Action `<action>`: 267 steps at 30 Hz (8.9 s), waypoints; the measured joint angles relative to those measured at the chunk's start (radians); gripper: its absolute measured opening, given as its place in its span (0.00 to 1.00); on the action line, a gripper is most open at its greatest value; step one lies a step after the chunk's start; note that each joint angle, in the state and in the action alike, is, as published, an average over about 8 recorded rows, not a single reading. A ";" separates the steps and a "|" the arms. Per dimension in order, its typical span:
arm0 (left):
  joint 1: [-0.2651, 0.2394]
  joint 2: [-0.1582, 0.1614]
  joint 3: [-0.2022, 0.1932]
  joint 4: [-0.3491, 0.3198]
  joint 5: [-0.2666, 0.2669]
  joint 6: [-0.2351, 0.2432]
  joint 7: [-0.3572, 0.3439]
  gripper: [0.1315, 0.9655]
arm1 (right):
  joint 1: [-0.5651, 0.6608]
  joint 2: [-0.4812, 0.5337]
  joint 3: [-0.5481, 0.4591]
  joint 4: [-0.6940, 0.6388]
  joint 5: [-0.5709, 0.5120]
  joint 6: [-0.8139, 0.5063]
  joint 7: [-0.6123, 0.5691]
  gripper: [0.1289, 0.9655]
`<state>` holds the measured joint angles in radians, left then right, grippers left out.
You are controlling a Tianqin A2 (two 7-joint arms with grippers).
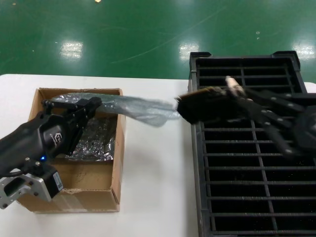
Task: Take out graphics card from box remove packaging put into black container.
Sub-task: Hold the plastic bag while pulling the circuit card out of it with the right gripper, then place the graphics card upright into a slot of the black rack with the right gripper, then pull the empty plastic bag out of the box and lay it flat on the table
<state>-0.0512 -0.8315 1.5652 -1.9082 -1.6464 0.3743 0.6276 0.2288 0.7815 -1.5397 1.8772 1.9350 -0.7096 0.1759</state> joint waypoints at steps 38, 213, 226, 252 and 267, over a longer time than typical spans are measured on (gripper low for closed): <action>0.000 0.000 0.000 0.000 0.000 0.000 0.000 0.01 | 0.422 0.246 -0.309 -0.127 -0.240 -0.459 -0.036 0.05; -0.748 -0.259 1.032 0.226 -0.358 -0.046 -1.191 0.01 | 0.041 -0.335 0.049 -0.117 -0.807 0.190 0.449 1.00; -0.923 -0.049 1.081 0.479 0.104 0.264 -1.791 0.01 | 0.041 -0.335 0.049 -0.117 -0.807 0.190 0.449 1.00; -0.679 0.059 0.310 0.117 0.615 0.536 -2.142 0.17 | 0.041 -0.335 0.049 -0.117 -0.807 0.190 0.449 1.00; -0.479 0.126 0.030 -0.111 0.668 0.399 -1.717 0.47 | 0.041 -0.335 0.049 -0.117 -0.806 0.191 0.449 1.00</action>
<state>-0.5303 -0.7059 1.5948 -2.0188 -0.9781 0.7730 -1.0892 0.2697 0.4468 -1.4912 1.7602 1.1285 -0.5190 0.6246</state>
